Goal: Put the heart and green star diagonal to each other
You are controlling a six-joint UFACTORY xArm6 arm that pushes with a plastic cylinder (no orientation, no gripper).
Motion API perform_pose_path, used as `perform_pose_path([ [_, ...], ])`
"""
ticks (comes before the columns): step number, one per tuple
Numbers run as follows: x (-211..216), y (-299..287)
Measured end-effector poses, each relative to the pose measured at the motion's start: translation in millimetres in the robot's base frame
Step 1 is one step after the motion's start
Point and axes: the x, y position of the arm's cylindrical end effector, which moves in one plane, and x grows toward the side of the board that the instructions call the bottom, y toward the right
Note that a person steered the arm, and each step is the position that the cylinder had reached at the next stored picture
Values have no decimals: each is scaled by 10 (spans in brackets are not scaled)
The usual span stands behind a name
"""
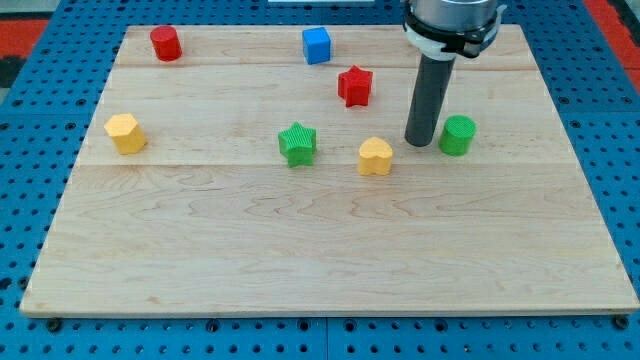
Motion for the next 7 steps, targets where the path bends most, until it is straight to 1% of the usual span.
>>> perform_pose_path([
  [4,0,-660],
  [7,3,-721],
])
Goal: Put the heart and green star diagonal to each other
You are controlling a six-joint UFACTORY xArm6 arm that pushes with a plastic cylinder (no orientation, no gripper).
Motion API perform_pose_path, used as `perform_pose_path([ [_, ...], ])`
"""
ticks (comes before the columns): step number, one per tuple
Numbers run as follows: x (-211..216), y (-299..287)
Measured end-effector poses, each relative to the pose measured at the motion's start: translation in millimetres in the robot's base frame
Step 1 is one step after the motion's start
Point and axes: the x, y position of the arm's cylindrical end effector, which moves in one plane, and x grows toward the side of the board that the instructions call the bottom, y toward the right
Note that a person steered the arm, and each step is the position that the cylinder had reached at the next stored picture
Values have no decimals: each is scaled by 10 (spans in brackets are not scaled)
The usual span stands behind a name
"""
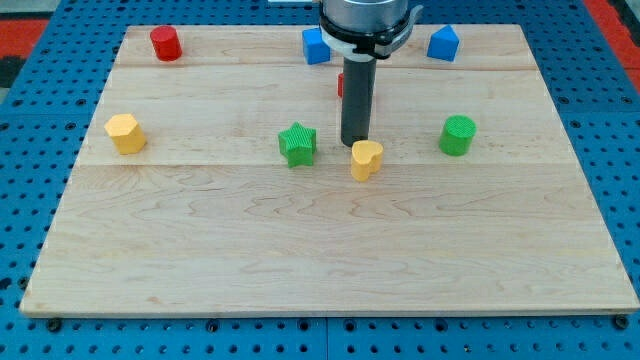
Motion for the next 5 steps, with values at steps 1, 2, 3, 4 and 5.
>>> perform_pose_path([
  [1,0,-72],
  [2,0,-272],
  [3,0,-493],
  [4,154,-358],
  [5,492,-610],
])
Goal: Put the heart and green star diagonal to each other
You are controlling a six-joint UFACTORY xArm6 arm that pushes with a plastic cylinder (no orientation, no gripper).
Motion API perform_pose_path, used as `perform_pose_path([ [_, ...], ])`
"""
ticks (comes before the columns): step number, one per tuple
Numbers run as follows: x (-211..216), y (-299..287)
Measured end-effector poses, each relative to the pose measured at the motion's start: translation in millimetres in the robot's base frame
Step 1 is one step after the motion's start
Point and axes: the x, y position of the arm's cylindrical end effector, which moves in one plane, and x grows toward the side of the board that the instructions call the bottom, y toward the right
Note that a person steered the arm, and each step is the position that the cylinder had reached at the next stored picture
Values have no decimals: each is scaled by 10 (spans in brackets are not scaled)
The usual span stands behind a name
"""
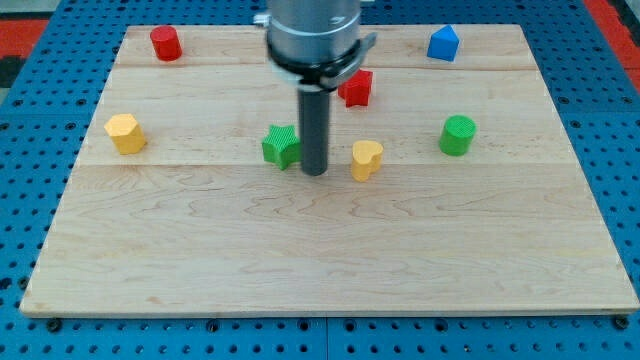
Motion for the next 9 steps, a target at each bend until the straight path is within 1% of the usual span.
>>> perform_pose_path([
  [2,-273,26],
  [3,-278,26],
  [5,-360,353],
  [9,-433,363],
])
